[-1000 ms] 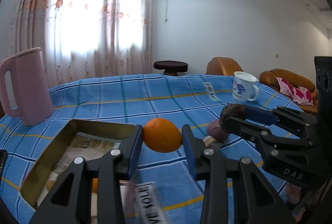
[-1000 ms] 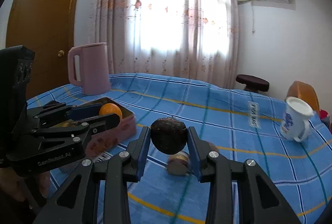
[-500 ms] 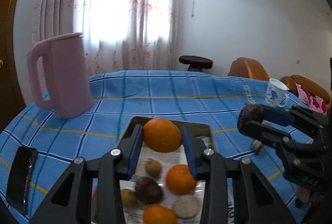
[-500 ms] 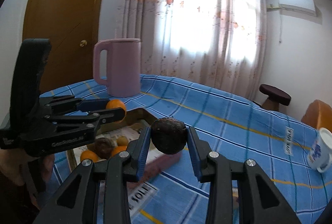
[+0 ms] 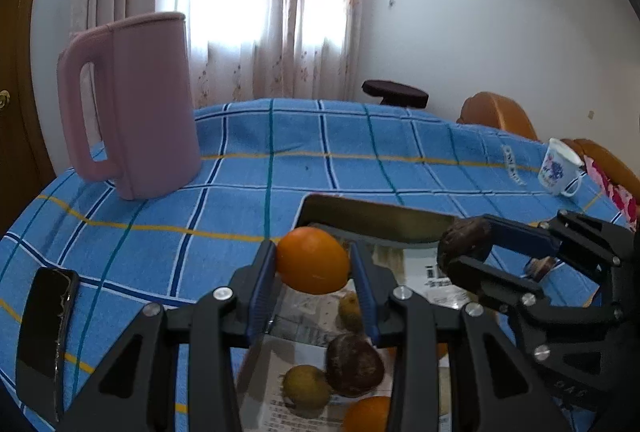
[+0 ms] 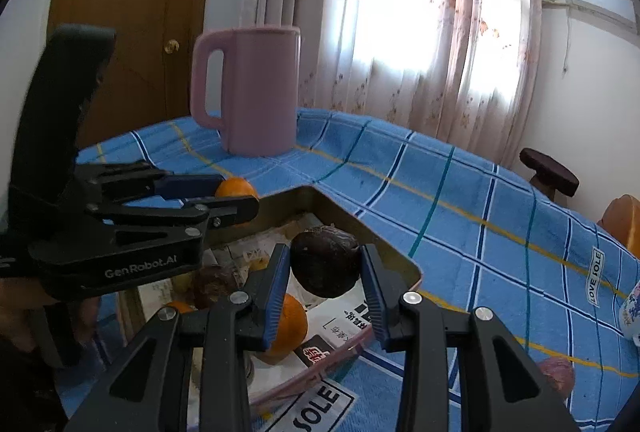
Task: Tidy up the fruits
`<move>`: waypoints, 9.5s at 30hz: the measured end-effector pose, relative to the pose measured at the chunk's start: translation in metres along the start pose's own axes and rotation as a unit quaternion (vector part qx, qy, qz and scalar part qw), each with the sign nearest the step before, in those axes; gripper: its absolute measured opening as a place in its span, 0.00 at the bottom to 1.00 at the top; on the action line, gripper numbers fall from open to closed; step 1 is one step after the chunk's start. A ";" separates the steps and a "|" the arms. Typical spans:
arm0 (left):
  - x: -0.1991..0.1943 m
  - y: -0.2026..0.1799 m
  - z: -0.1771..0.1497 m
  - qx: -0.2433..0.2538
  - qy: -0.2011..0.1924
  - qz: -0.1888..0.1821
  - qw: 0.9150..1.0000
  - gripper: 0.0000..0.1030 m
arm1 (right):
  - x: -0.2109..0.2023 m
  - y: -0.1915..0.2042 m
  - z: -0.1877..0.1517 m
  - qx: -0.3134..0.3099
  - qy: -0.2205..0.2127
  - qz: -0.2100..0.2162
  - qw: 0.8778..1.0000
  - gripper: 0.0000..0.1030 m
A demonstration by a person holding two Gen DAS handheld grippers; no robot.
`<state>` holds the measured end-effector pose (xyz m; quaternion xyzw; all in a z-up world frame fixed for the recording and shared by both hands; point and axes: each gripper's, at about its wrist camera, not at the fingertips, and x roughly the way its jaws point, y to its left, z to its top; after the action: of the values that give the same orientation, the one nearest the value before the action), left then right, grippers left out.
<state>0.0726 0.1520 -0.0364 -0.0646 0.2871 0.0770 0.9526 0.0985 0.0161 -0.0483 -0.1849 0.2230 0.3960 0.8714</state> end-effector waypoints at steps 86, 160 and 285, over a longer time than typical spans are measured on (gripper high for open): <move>0.061 -0.231 -0.017 0.125 0.118 -0.158 0.972 0.45 | -0.134 -0.165 -0.110 0.223 -0.011 -0.142 0.964 0.50; -0.031 -0.205 -0.029 0.094 -0.124 -0.111 0.982 0.45 | -0.164 -0.127 -0.103 0.136 -0.109 -0.149 0.973 0.50; -0.070 -0.009 -0.031 -0.025 -0.112 0.020 0.993 0.95 | -0.066 0.001 -0.012 0.063 -0.067 -0.081 0.992 0.73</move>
<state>0.0000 0.1300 -0.0228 -0.0737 0.1783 0.1097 0.9751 0.0563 -0.0298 -0.0231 -0.1204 0.1731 0.3203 0.9235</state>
